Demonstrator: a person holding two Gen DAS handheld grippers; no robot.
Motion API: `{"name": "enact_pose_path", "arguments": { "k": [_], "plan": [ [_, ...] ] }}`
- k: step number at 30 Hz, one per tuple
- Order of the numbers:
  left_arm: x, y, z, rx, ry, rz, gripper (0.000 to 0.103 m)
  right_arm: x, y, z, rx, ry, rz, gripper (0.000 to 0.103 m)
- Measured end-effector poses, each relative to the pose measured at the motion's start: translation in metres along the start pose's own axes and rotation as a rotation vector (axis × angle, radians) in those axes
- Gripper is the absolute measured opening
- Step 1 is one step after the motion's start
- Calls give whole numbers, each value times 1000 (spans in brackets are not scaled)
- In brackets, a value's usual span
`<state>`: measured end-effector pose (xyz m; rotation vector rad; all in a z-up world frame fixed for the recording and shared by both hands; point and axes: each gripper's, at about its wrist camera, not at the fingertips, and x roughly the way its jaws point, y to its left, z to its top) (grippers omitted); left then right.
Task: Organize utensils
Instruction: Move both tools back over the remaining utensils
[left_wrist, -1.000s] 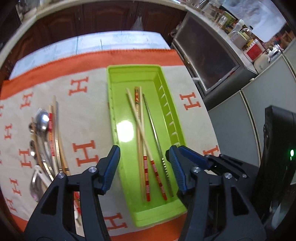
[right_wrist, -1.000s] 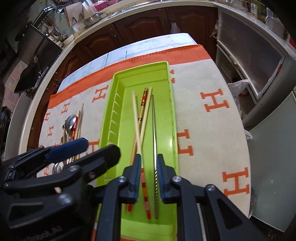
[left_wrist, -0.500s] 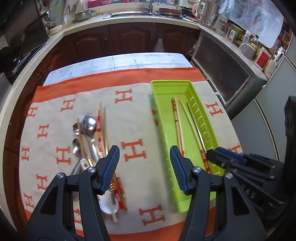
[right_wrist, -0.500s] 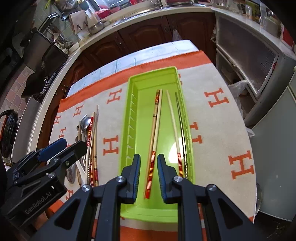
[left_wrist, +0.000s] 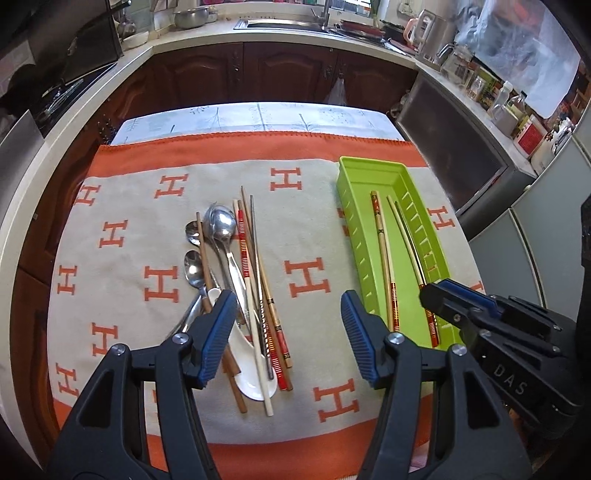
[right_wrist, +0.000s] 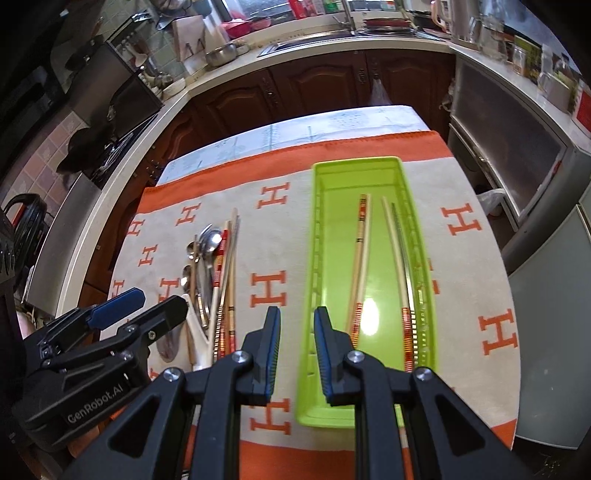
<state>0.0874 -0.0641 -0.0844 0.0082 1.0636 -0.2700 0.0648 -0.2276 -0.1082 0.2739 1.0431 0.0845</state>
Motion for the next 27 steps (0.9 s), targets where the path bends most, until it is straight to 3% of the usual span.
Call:
{"name": "enact_pose_path", "arguments": {
  "k": [10,15,22,27],
  "plan": [
    [-13,26,-4,-32,-40,17,63,6,36,3,-63,15,2,18],
    [-18,50,-2,-56,-59,104,63,7,52,10,-89,25,13,18],
    [-34,105,7,-141,-116,145,63,22,59,27,-77,65,57,19],
    [-35,129,12,-167,-139,117,63,47,58,35,-53,136,77,19]
  ]
}}
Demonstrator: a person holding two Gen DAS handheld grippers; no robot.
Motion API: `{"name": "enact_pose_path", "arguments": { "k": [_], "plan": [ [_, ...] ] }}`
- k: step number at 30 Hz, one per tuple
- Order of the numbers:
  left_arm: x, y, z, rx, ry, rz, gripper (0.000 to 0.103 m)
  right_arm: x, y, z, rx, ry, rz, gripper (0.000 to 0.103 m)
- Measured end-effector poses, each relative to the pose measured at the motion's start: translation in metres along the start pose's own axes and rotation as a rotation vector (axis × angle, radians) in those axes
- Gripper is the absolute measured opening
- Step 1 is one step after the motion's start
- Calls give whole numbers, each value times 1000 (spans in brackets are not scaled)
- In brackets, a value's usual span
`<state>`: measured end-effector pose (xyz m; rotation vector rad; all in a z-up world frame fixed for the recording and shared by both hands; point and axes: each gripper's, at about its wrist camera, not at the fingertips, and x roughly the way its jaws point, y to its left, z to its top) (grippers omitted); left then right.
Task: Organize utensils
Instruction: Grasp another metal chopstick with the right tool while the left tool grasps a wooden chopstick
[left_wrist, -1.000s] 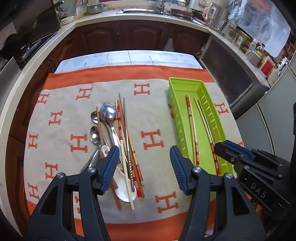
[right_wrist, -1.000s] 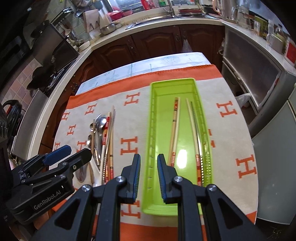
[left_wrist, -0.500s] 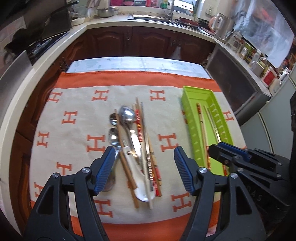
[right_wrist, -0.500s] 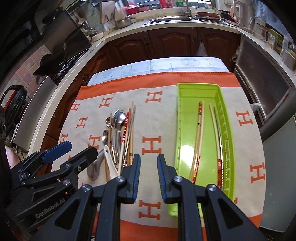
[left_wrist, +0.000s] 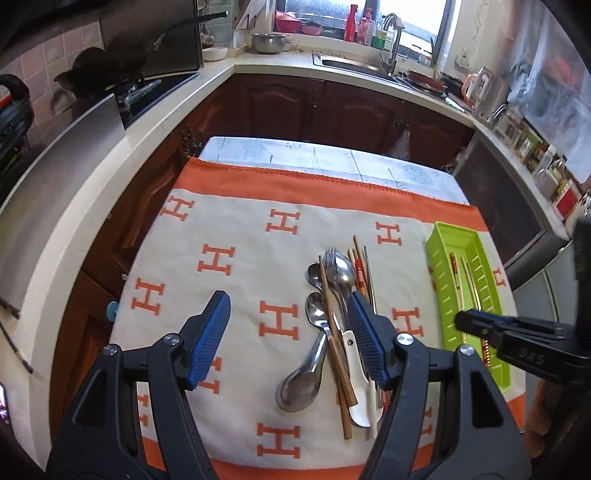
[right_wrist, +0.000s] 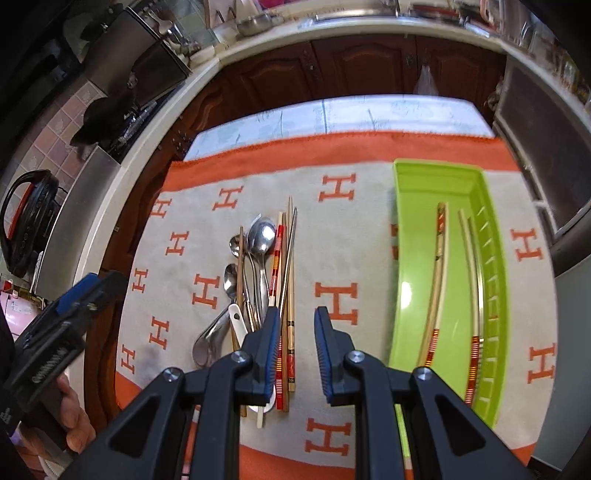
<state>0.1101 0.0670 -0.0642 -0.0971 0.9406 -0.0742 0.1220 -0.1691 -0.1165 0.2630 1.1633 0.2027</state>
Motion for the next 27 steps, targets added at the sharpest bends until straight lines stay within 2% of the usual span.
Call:
{"name": "enact_pose_path", "arguments": {
  "k": [4,10,14,20,27],
  "plan": [
    [16,6,-1,-14,34,3,63,23,-6,3,29,66,30,19],
    [57,7,-9,-57,174,-46,63,54,-8,6,60,150,82,19],
    [79,4,-15,-66,233,-84,58,73,-2,9,56,191,106,19],
    [108,-2,-16,-84,313,-119,42,95,4,14,34,237,90,19],
    [134,-6,-10,-101,356,-122,39,119,15,14,-25,269,21,18]
  ]
}}
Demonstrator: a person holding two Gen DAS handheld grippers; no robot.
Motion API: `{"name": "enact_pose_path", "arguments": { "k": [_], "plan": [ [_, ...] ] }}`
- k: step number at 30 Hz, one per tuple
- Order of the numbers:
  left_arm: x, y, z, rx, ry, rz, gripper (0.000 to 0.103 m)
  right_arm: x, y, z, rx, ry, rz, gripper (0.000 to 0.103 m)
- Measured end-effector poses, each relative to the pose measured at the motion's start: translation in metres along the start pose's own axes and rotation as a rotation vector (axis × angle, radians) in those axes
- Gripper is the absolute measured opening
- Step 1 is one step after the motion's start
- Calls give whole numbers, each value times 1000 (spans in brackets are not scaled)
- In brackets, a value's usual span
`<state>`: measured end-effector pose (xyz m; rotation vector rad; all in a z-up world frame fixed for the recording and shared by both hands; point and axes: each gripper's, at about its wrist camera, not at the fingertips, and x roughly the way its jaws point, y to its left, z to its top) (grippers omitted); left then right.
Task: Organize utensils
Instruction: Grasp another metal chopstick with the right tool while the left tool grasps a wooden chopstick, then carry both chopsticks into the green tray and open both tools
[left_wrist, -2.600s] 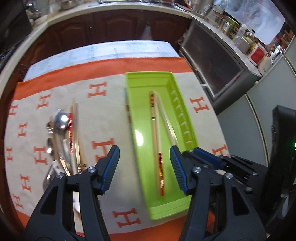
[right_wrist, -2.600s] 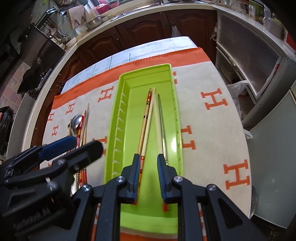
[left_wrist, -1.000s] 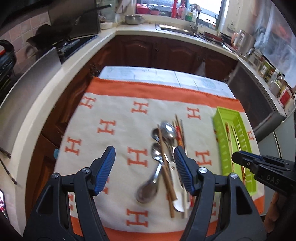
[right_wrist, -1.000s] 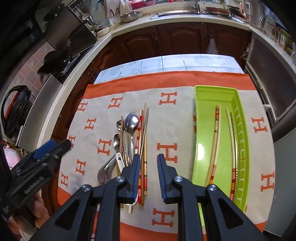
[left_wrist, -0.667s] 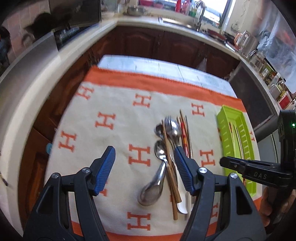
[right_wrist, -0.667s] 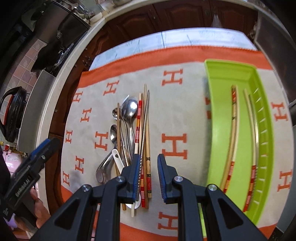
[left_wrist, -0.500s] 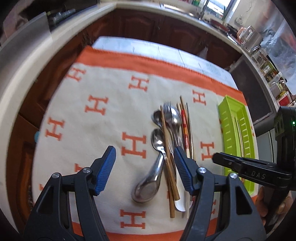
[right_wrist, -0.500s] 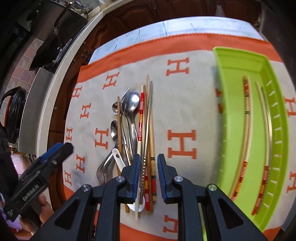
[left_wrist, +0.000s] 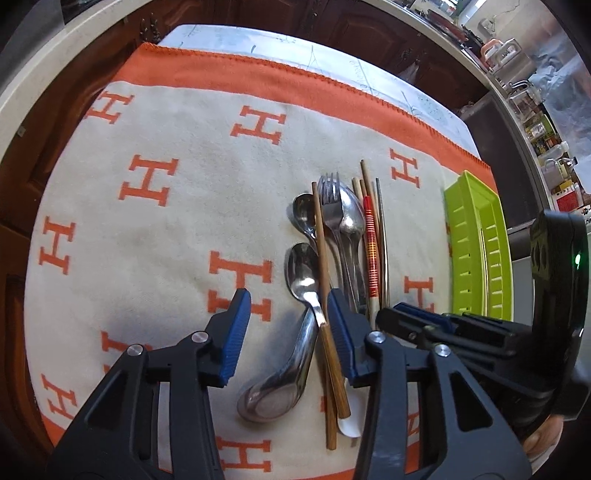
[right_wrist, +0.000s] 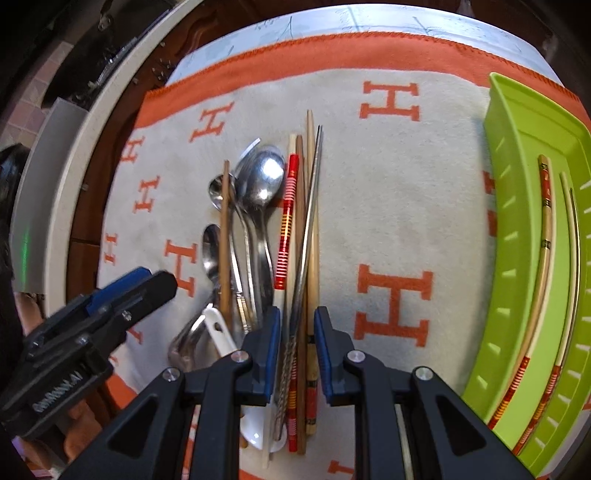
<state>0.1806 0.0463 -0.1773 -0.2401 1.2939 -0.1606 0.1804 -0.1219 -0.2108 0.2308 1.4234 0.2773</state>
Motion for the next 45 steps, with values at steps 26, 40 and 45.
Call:
{"name": "enact_pose_path", "arguments": {
  "k": [26,40,45],
  "plan": [
    [53,-30,27,-20,111,1,4,-26,-32,-15,66,-98,74,5],
    [-17,-54,11,-11,53,-132,4,-80,-45,-40,79,-204,182,5],
    [-39,-96,10,28,32,-191,4,-106,-64,-55,100,-270,189,5]
  ]
}}
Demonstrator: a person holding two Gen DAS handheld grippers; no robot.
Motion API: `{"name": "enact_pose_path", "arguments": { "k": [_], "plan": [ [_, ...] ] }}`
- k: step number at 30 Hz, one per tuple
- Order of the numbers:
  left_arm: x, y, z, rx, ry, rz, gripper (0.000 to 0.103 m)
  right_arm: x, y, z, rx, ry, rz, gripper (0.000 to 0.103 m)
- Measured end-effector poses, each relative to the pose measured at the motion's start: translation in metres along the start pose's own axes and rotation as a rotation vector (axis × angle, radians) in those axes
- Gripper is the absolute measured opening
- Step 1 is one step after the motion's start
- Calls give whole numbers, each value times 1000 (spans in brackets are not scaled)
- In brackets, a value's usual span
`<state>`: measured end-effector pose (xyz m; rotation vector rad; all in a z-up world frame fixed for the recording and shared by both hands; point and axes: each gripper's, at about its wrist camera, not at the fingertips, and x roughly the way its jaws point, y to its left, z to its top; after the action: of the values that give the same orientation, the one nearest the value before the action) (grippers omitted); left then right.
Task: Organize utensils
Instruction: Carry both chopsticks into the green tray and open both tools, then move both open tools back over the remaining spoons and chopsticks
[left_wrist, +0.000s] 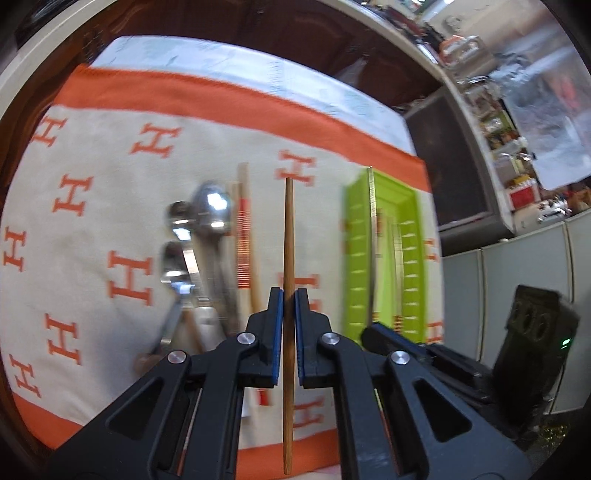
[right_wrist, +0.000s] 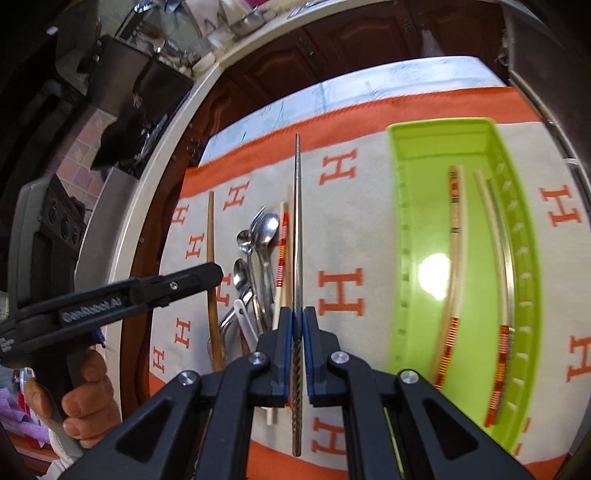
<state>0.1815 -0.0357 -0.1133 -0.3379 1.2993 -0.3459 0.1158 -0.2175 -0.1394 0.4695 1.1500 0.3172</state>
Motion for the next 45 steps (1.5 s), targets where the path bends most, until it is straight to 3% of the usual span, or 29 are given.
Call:
{"name": "enact_pose_path", "arguments": {
  "k": [7,14,20,26,28,30,33,45],
  "plan": [
    [17,-85,0,97,23,-47,4,-31,-41,-10,46,-78,-68,5],
    [59,-136,-3,138,51,-48,4,-35,-78,-13,78,-102,-153,5],
    [98,-135,-2,123,69,-9,4,-25,-93,-10,56,-84,-183,6],
    [115,-135,-14,195,71,82,6,-17,-98,-8,51,-65,-193,7],
    [115,-137,-17,212,68,107,15,-17,-100,-8,53,-65,-187,7],
    [113,-135,-23,224,52,136,32,-17,-100,-9,54,-65,-185,7],
    [103,-131,-31,232,35,145,43,-18,-99,-11,52,-67,-180,7],
    [71,-118,-57,307,-45,272,44,-18,-88,-19,49,-67,-184,7]
  ]
}}
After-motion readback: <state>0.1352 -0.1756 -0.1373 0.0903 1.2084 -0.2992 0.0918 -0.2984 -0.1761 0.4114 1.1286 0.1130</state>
